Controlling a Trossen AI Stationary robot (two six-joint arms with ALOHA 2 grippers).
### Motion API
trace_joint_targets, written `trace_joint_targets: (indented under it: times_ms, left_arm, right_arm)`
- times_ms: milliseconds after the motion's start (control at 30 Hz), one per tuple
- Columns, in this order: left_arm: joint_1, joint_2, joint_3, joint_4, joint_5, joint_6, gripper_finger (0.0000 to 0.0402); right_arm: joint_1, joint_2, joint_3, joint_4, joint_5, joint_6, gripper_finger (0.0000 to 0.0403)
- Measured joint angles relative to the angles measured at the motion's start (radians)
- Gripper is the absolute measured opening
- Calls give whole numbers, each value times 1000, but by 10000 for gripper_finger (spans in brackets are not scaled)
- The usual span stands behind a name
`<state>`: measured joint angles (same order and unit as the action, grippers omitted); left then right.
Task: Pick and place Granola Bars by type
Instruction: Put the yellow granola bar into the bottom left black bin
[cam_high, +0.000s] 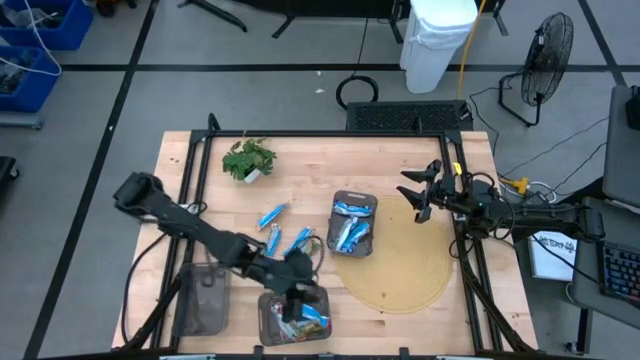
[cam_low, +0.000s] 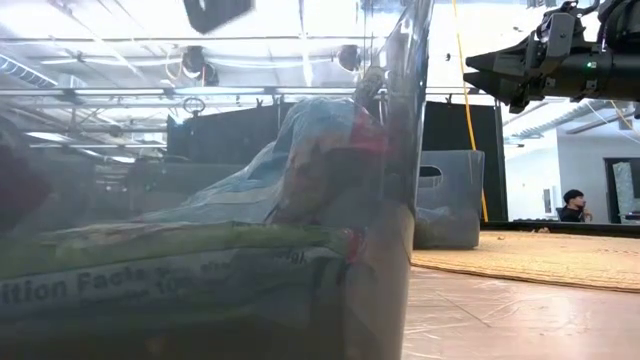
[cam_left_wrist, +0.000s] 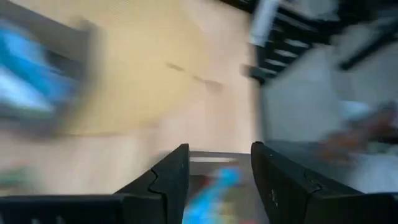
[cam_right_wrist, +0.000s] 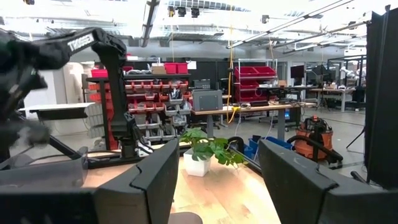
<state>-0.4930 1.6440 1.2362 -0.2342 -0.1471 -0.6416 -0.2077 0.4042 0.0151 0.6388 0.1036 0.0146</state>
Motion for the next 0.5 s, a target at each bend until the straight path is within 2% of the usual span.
trace_joint_targets:
  times_ms: [167,267,367,500]
  left_arm:
    - [-59,-108,-4,-217,-434,55,175]
    - [-80,-157,-29,-292,-635,14,175]
    - [-78,-204,-94,-310,-767,-27,175]
    - [-41,-266,-222,-280,-832,-31,175]
  right_arm:
    - [0,0,0,0,0,0,210]
    - [0,0,0,0,0,0,210]
    - [0,0,0,-1,0,0,210]
    - [0,0,0,-1,0,0,210]
